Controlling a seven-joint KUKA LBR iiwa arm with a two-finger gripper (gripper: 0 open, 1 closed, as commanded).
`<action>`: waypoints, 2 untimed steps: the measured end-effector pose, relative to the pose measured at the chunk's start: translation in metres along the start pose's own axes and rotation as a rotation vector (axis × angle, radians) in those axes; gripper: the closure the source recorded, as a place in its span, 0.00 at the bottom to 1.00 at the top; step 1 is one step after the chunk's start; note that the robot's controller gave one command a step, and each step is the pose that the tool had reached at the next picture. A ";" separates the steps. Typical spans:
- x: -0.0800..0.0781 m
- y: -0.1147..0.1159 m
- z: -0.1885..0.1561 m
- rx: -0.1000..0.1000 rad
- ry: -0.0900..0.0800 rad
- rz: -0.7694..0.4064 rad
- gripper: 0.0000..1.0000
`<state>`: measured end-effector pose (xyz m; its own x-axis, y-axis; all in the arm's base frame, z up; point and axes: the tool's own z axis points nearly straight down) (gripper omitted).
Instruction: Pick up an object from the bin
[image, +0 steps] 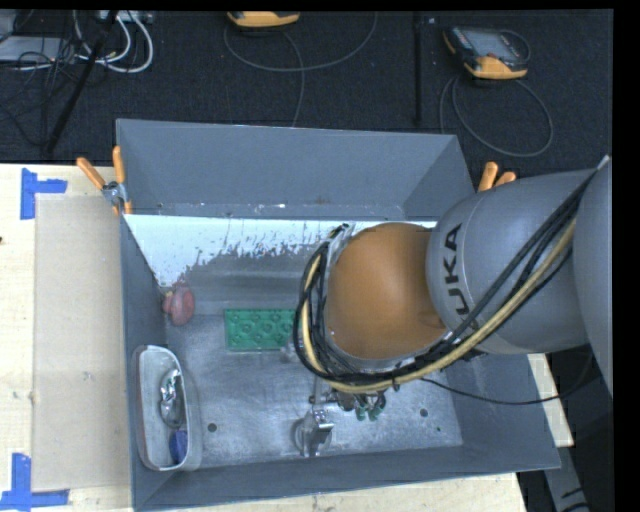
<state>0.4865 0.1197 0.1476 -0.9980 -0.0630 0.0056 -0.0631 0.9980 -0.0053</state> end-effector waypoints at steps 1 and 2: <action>-0.001 -0.096 0.042 -0.001 0.001 0.047 0.00; -0.015 -0.069 -0.010 -0.006 -0.008 -0.185 0.00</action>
Offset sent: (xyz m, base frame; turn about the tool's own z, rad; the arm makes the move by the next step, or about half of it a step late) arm 0.0081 -0.0903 -0.0387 0.0388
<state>0.5059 0.0519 0.1581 -0.9694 -0.2455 -0.0018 -0.2455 0.9694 0.0007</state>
